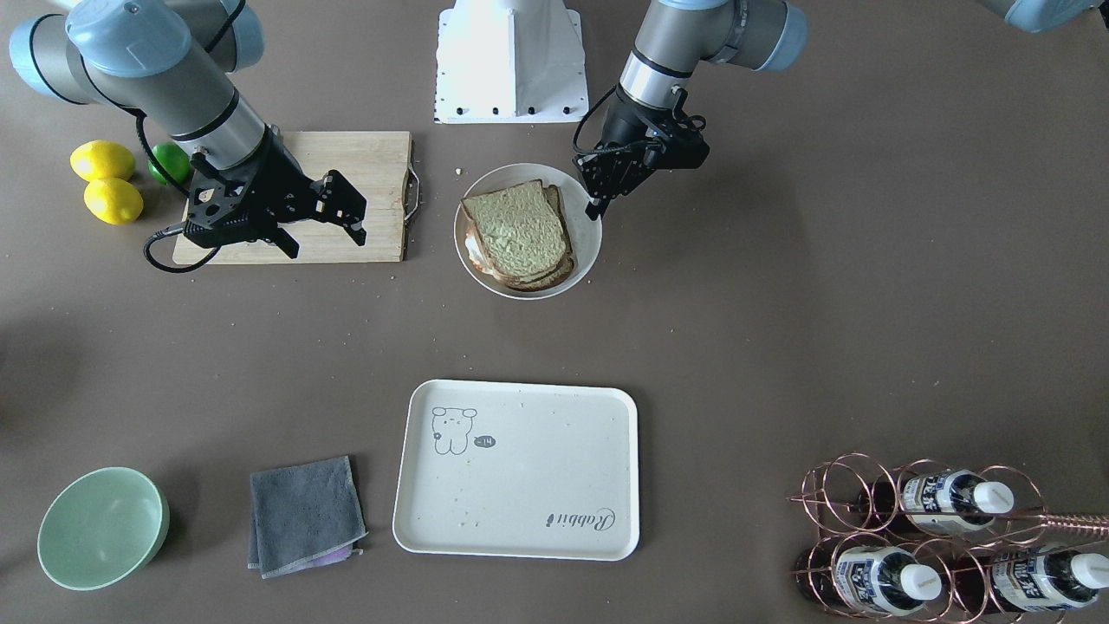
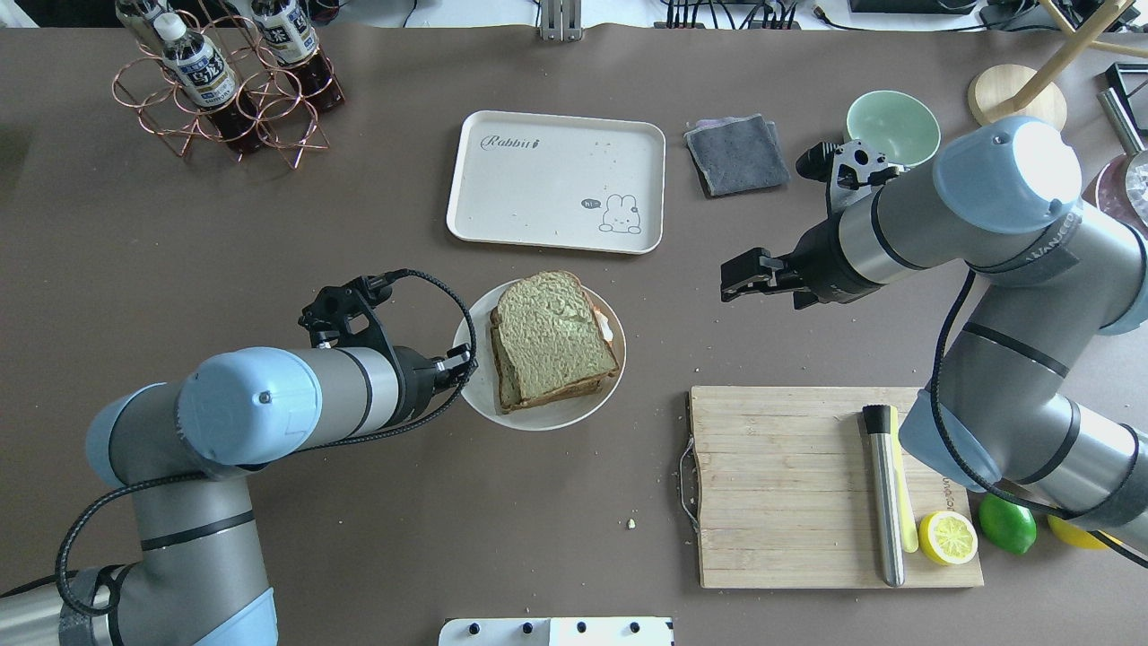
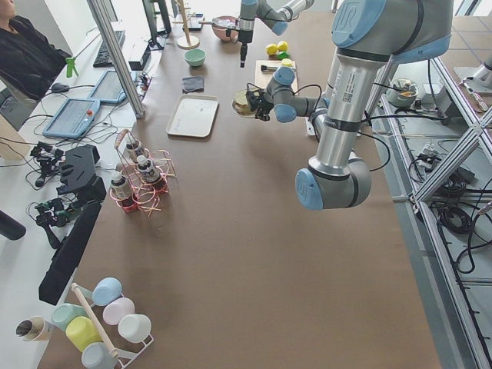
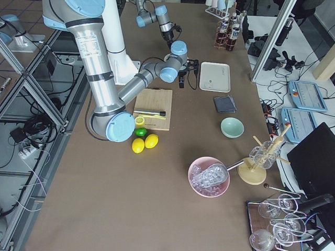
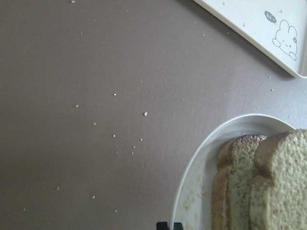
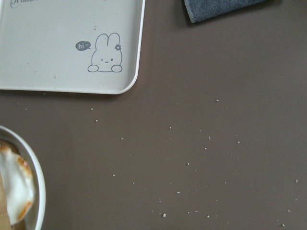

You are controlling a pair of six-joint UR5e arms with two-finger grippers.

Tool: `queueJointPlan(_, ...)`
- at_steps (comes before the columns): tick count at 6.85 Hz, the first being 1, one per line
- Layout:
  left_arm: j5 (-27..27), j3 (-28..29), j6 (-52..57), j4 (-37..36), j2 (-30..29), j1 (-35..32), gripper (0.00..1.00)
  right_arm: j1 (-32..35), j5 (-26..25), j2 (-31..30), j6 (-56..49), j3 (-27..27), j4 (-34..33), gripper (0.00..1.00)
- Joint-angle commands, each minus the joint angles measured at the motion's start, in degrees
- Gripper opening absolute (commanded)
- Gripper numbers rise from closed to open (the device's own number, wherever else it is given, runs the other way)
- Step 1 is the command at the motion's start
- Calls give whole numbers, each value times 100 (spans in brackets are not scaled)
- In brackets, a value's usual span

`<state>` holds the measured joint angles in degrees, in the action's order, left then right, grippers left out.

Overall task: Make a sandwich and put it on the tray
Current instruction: 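Grasp the plate rim with the left gripper and slide the plate onto the tray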

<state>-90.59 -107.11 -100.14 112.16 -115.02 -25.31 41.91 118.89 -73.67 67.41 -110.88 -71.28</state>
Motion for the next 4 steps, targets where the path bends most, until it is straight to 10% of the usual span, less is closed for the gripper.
queueJointPlan(1,-64,1081,-110,-63,-965,-719,0,-7,3,-51,35,-74,0,99)
queueJointPlan(4,76,3013,-663,810,-1811,-932,0,-7,3,-25,18,-30,0,99)
